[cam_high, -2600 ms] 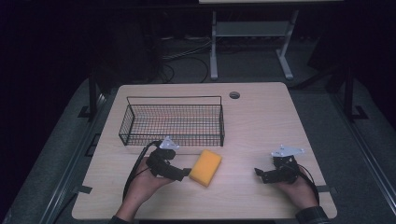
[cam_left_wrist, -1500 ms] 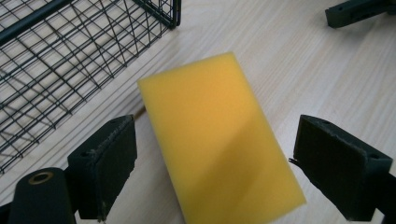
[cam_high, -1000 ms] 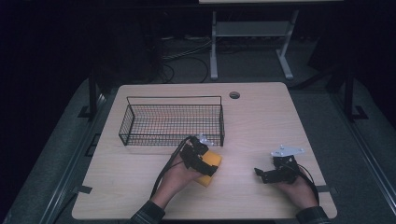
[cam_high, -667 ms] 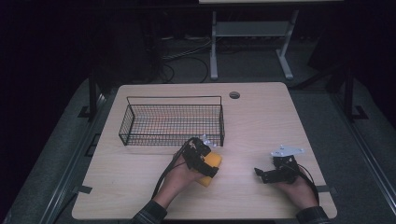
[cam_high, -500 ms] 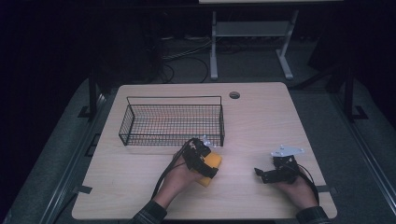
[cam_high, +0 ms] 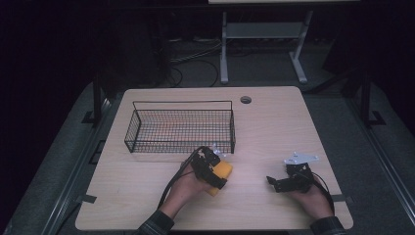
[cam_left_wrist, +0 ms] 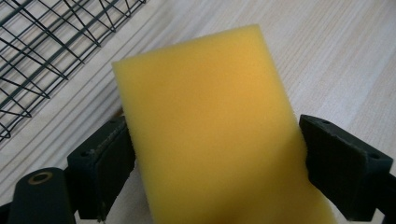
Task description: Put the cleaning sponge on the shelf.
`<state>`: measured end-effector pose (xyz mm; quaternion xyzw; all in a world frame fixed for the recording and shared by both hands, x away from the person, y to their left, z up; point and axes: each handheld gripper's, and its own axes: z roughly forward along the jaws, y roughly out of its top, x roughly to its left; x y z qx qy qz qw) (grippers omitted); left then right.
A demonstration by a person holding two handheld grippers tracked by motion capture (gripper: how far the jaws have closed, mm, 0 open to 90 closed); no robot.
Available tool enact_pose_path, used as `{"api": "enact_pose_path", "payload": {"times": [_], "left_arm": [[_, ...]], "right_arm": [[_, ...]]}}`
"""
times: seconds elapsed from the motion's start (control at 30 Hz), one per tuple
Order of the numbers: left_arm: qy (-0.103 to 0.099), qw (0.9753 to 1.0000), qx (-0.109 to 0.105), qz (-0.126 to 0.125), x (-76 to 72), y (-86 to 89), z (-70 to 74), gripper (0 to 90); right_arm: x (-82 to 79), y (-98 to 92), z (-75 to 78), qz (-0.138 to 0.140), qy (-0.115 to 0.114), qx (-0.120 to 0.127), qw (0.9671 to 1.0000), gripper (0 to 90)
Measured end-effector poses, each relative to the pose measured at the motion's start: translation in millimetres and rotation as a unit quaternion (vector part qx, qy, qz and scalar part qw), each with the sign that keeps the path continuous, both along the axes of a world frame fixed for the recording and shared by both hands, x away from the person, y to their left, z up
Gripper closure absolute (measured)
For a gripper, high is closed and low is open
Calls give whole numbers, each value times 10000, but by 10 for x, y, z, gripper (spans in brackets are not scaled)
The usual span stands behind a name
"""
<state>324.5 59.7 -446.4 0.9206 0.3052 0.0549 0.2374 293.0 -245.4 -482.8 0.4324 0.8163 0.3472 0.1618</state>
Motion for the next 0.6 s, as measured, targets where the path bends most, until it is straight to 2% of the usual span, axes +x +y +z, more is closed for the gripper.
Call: {"api": "enact_pose_path", "payload": {"times": [0.6], "left_arm": [[-103,9996,256,-48,-27,-62,-49,126]], "right_arm": [[1,4,0,-14,8,-1,10000,39]]}}
